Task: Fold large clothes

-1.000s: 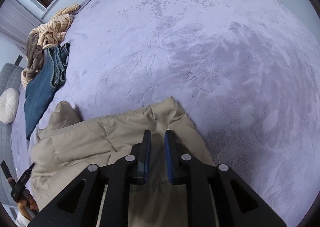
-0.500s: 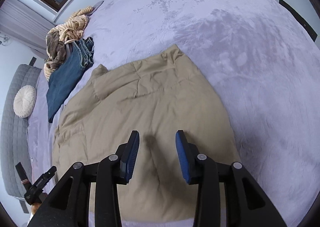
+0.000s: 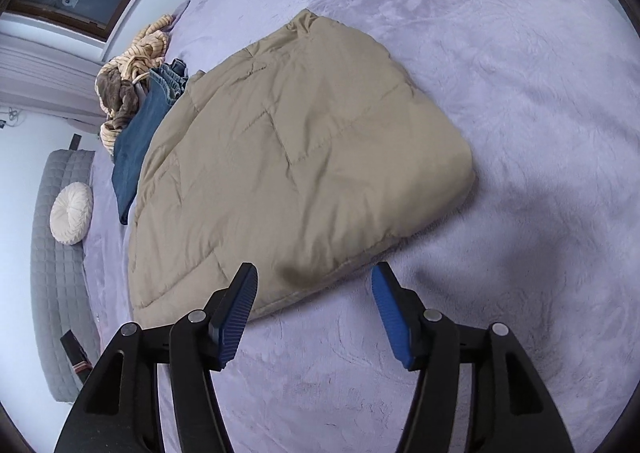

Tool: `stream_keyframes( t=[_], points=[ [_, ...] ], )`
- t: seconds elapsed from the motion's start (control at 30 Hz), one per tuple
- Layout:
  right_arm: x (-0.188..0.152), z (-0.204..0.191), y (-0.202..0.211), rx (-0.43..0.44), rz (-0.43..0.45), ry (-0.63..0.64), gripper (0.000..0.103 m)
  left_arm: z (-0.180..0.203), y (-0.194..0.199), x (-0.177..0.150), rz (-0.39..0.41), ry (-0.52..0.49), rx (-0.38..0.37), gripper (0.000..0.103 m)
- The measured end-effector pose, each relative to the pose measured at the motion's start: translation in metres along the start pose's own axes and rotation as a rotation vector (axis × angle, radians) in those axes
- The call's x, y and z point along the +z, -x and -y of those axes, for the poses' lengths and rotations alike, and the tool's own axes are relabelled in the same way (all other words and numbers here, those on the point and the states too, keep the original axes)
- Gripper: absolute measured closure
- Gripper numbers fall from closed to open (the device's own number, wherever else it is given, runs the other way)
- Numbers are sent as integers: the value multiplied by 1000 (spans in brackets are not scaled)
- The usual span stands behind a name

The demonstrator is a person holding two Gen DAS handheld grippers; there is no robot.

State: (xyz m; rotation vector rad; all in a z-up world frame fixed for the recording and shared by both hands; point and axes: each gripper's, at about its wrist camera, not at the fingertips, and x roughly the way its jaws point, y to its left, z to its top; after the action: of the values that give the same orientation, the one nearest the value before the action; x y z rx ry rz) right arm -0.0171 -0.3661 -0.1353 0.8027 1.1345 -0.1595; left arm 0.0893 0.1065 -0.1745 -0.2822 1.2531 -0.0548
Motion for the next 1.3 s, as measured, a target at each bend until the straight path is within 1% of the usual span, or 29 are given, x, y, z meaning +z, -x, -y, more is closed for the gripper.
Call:
stream_keyframes(
  t=[0.03, 0.1, 0.13, 0.17, 0.27, 0.3, 0.33, 0.37, 0.4, 0.43, 0.5, 0.53, 0.6, 0.7, 0.77, 0.9, 0.93, 0.97, 1.0, 1.03, 1.07, 1.13, 1.2, 1.23, 1.27, 1.3],
  points=[
    [-2, 3, -3, 20, -2, -12, 37, -3, -1, -1, 14, 12, -1, 0],
    [-4, 11, -8, 80, 2, -55, 22, -12, -6, -3, 19, 41, -17, 0],
    [-5, 16, -10, 111, 9, -86, 22, -16, -10, -3, 9, 67, -32, 0],
    [-5, 21, -13, 137, 17, -119, 22, -22, -15, -4, -8, 99, -66, 0],
    [-6, 32, -21, 181, 25, -188, 22, -35, -24, -6, -31, 180, -180, 0],
    [-6, 35, -25, 196, 26, -207, 20, -39, -26, -7, -35, 204, -221, 0],
    [-6, 37, -28, 209, 26, -222, 18, -42, -28, -7, -40, 223, -257, 0],
    [-6, 38, -31, 222, 27, -234, 10, -45, -30, -8, -46, 240, -292, 0],
    [-6, 38, -33, 234, 30, -242, 7, -47, -32, -8, -52, 249, -314, 0],
    [-6, 38, -36, 245, 31, -250, 7, -48, -34, -9, -60, 257, -338, 0],
    [-4, 37, -41, 265, 30, -263, 0, -48, -41, -9, -82, 268, -390, 0],
    [-3, 36, -43, 275, 31, -270, 0, -48, -45, -8, -86, 274, -405, 0],
    [0, 35, -47, 299, 28, -286, 0, -47, -52, -3, -81, 279, -422, 0],
    [7, 33, -54, 330, 34, -308, 0, -40, -57, 12, -42, 283, -429, 0],
    [12, 30, -60, 355, 33, -321, 0, -38, -61, 22, -31, 294, -434, 0],
    [24, 28, -78, 374, 1, -353, 0, -31, -77, 33, -19, 299, -395, 1],
    [25, 28, -82, 375, -4, -362, 0, -30, -79, 33, -13, 305, -385, 9],
    [27, 28, -86, 377, -5, -370, 0, -29, -80, 33, -5, 313, -382, 27],
    [28, 27, -88, 382, -4, -379, 0, -30, -81, 33, 0, 317, -399, 38],
    [28, 27, -89, 386, -2, -389, 0, -30, -81, 33, 5, 320, -428, 60],
    [28, 27, -89, 387, 1, -398, 0, -29, -79, 33, 12, 314, -450, 68],
    [26, 28, -89, 390, 1, -415, 7, -26, -71, 36, 34, 262, -434, 73],
    [24, 31, -91, 397, -16, -430, 48, -21, -63, 37, 54, 205, -414, 76],
    [22, 32, -90, 404, -13, -438, 55, -18, -58, 38, 65, 176, -407, 76],
    [21, 31, -88, 409, -5, -436, 65, -15, -52, 38, 77, 149, -402, 78],
    [20, 30, -84, 411, 5, -428, 71, -14, -47, 37, 88, 124, -398, 78]
  ],
)
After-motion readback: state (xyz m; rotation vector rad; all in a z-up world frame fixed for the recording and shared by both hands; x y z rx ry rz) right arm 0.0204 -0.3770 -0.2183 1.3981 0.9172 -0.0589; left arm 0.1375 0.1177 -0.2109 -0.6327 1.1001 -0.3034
